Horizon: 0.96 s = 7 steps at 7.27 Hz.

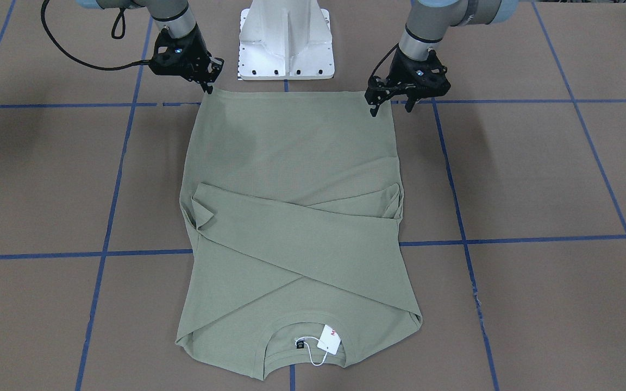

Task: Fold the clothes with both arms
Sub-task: 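Move both grippers down to the hem corners nearest the robot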

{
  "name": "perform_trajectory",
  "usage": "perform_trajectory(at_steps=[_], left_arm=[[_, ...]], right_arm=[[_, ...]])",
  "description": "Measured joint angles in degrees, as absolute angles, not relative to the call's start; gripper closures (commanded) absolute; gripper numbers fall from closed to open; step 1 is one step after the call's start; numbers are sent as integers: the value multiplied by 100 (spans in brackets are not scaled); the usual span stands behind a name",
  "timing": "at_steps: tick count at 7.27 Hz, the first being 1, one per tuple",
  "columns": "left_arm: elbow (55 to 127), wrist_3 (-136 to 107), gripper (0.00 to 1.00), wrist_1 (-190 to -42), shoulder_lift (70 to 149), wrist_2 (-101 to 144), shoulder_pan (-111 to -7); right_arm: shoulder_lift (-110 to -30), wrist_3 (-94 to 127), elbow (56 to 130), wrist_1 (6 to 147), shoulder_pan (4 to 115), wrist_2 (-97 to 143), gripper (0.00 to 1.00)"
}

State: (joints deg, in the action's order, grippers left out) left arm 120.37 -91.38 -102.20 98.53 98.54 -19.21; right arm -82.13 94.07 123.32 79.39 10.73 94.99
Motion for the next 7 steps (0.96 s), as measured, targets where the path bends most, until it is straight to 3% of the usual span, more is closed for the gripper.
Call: perform_trajectory(at_steps=[3, 7], left_arm=[[12030, -10037, 14, -10199, 9617, 9567, -1131], [11902, -10193, 28, -10182, 9560, 9482, -979]], right_arm=[[-8215, 9387, 12344, 7928, 1215, 9547, 100], [-8203, 9378, 12376, 7928, 1354, 9585, 100]])
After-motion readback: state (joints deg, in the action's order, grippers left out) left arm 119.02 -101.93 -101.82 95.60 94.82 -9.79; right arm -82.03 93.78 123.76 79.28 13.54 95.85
